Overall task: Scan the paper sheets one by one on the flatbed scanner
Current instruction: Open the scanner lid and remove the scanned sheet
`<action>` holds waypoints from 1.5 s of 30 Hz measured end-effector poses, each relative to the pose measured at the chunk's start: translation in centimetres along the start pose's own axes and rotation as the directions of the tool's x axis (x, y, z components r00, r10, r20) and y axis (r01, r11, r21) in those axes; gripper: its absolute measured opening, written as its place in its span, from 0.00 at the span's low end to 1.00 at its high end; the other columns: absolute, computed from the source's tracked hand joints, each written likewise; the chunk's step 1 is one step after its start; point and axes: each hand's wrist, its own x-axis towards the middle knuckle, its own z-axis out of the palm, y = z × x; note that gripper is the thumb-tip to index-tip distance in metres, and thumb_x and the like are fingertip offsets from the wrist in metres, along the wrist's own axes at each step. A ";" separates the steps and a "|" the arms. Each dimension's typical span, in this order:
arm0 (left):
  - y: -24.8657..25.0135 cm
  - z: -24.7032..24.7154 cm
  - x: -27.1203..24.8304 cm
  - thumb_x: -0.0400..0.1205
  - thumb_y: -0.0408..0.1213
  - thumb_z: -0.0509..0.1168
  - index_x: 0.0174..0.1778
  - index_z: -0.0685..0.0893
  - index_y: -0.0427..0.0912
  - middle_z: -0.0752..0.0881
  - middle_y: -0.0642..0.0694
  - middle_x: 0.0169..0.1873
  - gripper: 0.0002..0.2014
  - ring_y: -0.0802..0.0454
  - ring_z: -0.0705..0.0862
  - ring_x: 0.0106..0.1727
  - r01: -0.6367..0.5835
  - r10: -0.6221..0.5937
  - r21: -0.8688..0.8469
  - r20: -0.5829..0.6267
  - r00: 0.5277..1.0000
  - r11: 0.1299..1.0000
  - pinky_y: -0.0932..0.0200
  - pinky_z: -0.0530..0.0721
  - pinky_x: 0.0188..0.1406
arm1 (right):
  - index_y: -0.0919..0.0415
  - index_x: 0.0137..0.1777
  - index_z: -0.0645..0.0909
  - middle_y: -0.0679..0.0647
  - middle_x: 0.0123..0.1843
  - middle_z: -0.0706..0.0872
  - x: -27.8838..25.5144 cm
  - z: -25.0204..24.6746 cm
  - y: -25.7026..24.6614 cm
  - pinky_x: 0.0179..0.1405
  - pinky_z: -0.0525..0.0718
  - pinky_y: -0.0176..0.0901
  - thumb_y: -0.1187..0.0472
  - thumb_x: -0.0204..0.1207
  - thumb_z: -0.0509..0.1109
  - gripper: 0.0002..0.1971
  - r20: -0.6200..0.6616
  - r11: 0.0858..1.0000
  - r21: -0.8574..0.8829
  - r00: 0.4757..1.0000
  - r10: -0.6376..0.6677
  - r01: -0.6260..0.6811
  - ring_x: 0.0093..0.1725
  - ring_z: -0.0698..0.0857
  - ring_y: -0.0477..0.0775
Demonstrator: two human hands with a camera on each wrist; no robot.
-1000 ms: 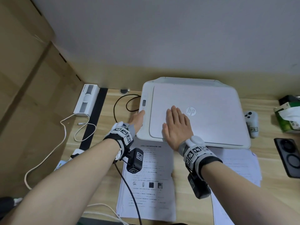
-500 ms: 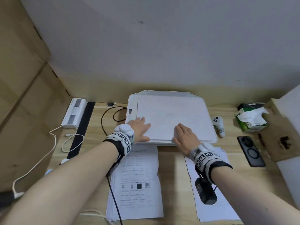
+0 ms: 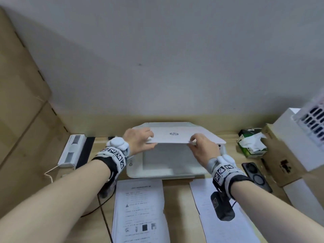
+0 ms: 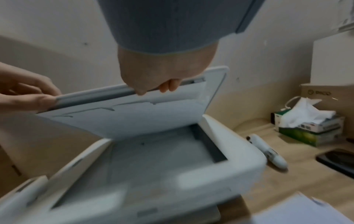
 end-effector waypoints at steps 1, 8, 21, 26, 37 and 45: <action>-0.3 -0.4 0.4 0.74 0.71 0.50 0.44 0.86 0.50 0.84 0.54 0.41 0.30 0.46 0.85 0.36 0.081 -0.082 -0.025 -0.037 0.996 0.996 0.59 0.77 0.29 | 0.50 0.58 0.77 0.49 0.56 0.82 0.7 -0.6 -0.4 0.39 0.76 0.48 0.51 0.84 0.64 0.07 -0.050 1.000 -0.010 0.999 -0.013 0.012 0.47 0.86 0.61; -1.3 -2.2 6.5 0.78 0.61 0.68 0.44 0.86 0.45 0.83 0.48 0.42 0.20 0.45 0.82 0.43 0.480 -0.574 -0.412 -0.141 0.806 0.775 0.50 0.79 0.44 | 0.61 0.68 0.76 0.59 0.61 0.75 8.2 -2.7 -2.0 0.51 0.83 0.57 0.66 0.73 0.67 0.22 -0.234 0.995 0.039 0.969 -0.084 0.095 0.63 0.75 0.63; -6.1 2.0 13.6 0.68 0.52 0.61 0.77 0.64 0.51 0.81 0.44 0.67 0.38 0.41 0.84 0.62 0.686 -0.763 -0.633 0.225 0.606 0.358 0.41 0.82 0.63 | 0.64 0.84 0.59 0.60 0.79 0.69 17.4 1.4 -0.2 0.72 0.73 0.54 0.65 0.77 0.65 0.35 -0.024 0.985 0.072 0.987 -0.158 0.159 0.74 0.70 0.64; -5.1 5.8 10.1 0.75 0.48 0.65 0.85 0.49 0.57 0.63 0.48 0.83 0.44 0.45 0.67 0.81 0.736 -0.714 -0.590 0.352 0.605 0.332 0.39 0.71 0.77 | 0.60 0.84 0.60 0.58 0.86 0.61 13.7 8.3 1.8 0.78 0.71 0.53 0.62 0.80 0.65 0.33 0.248 0.984 0.060 0.952 -0.178 0.169 0.82 0.65 0.62; -0.3 4.5 1.1 0.83 0.35 0.62 0.67 0.78 0.45 0.85 0.50 0.55 0.16 0.51 0.83 0.51 0.791 -0.718 -0.494 0.395 0.574 0.361 0.58 0.76 0.44 | 0.54 0.73 0.69 0.54 0.71 0.72 6.1 12.0 2.0 0.58 0.79 0.52 0.55 0.82 0.60 0.20 0.383 0.953 -0.098 0.895 -0.229 0.286 0.68 0.73 0.62; 5.2 6.4 -6.0 0.84 0.43 0.58 0.33 0.84 0.30 0.86 0.39 0.21 0.22 0.48 0.81 0.15 0.908 -0.469 -0.294 0.784 0.408 0.298 0.65 0.76 0.16 | 0.55 0.69 0.71 0.58 0.60 0.76 -2.4 11.1 1.7 0.56 0.76 0.51 0.52 0.83 0.58 0.17 0.351 0.950 -0.176 0.918 -0.185 0.259 0.60 0.73 0.60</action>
